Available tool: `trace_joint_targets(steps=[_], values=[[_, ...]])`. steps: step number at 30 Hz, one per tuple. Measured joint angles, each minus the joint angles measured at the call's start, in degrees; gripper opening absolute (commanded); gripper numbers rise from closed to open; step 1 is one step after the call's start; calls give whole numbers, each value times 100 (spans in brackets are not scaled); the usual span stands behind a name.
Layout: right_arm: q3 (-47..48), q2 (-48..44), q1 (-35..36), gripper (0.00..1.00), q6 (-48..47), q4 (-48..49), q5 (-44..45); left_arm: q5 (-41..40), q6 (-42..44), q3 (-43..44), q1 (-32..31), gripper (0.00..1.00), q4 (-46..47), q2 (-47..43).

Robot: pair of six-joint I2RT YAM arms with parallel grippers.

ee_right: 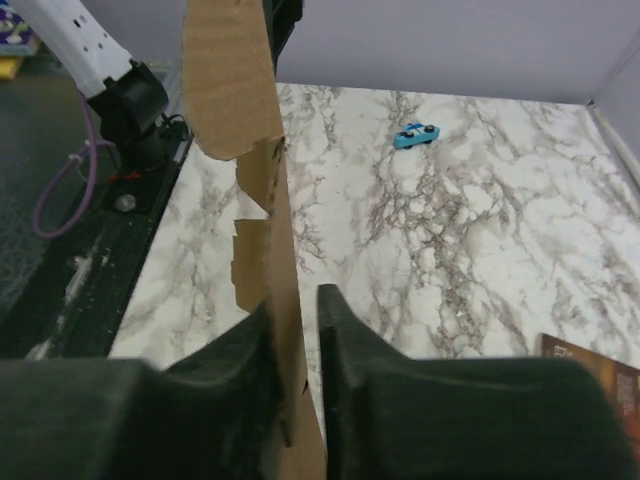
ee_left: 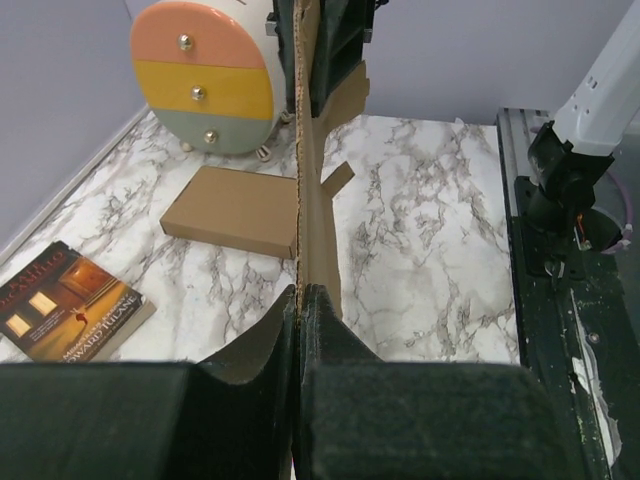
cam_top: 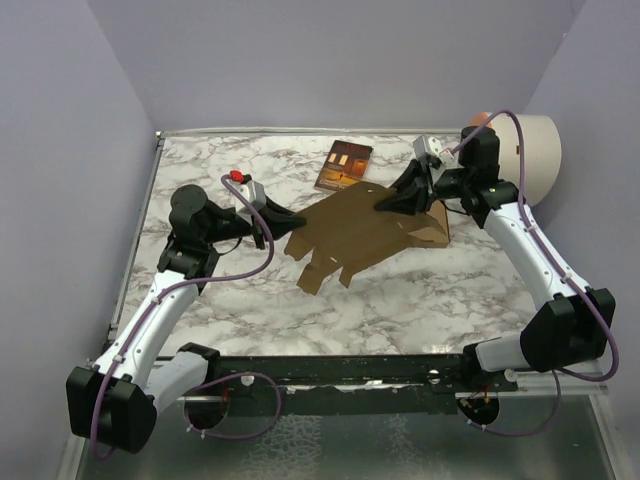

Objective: Fold the paper box

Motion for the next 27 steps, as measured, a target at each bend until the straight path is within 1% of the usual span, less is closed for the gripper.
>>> trace_joint_targets(steps=[1, 3, 6, 8, 9, 15, 18, 21, 27], values=[[0, 0, 2, 2, 11, -7, 2, -11, 11, -4, 0, 0, -4, 0], [2, 0, 2, 1, -7, -22, -2, -66, 79, -7, 0, 1, -52, 2], [2, 2, 2, 1, -2, -96, -2, -186, 310, -2, 0, 24, -249, 13], [4, 4, 13, 1, 11, -142, -2, -245, 503, 24, 0, 32, -511, 24], [4, 4, 13, 1, 17, -144, -2, -258, 584, 28, 0, 34, -636, 26], [59, 15, 13, 1, 52, -184, 0, -356, 962, 28, 0, 35, -1342, 26], [72, 37, 13, 1, 52, -203, 2, -422, 1056, 28, 0, 33, -1513, 28], [72, 57, 13, 1, 48, -243, 2, -496, 1093, 28, 0, 28, -1563, 35], [72, 68, 13, 1, 63, -282, -2, -610, 953, 4, 0, 27, -1362, 31]])
